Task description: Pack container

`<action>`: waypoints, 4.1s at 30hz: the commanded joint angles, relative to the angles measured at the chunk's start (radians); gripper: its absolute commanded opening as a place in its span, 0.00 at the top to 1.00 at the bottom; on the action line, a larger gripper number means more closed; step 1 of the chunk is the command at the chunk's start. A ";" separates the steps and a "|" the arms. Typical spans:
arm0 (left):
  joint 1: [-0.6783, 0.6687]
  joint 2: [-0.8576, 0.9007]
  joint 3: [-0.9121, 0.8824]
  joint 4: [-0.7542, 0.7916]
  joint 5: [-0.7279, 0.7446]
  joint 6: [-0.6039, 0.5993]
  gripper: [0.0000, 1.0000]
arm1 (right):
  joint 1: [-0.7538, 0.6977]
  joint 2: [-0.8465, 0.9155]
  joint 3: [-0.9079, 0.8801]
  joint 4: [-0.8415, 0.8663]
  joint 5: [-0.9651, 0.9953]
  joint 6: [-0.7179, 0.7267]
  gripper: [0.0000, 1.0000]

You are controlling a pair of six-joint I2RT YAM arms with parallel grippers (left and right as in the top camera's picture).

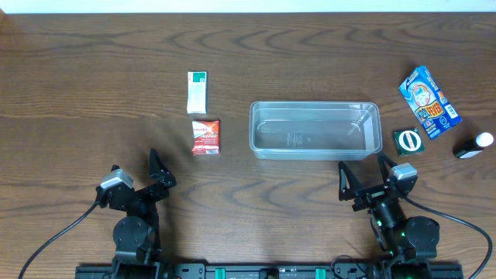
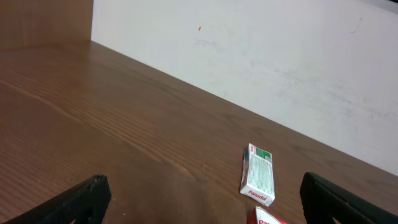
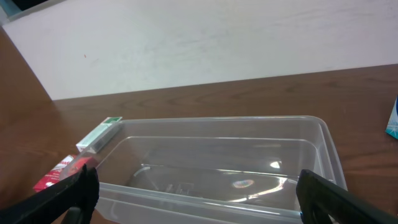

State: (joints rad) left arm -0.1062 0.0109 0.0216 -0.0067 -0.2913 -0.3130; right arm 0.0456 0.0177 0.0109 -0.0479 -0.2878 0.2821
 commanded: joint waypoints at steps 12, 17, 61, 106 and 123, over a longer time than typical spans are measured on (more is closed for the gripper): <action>0.004 -0.005 -0.018 -0.040 -0.010 0.020 0.02 | 0.010 0.002 -0.005 0.000 0.003 0.009 0.01; 0.004 -0.005 -0.018 -0.040 -0.010 0.020 0.02 | 0.010 0.002 -0.005 0.000 0.003 0.009 0.01; 0.004 -0.005 -0.018 -0.040 -0.010 0.020 0.02 | 0.010 0.002 -0.005 0.000 0.003 0.009 0.01; 0.004 -0.005 -0.018 -0.040 -0.010 0.020 0.02 | -0.010 0.042 0.126 0.320 0.105 0.053 0.01; 0.004 -0.005 -0.018 -0.040 -0.010 0.020 0.02 | -0.268 1.026 1.157 -0.465 0.038 -0.266 0.01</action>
State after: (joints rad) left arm -0.1066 0.0109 0.0250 -0.0124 -0.2920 -0.3096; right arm -0.1936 0.9356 1.0222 -0.4168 -0.2173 0.1177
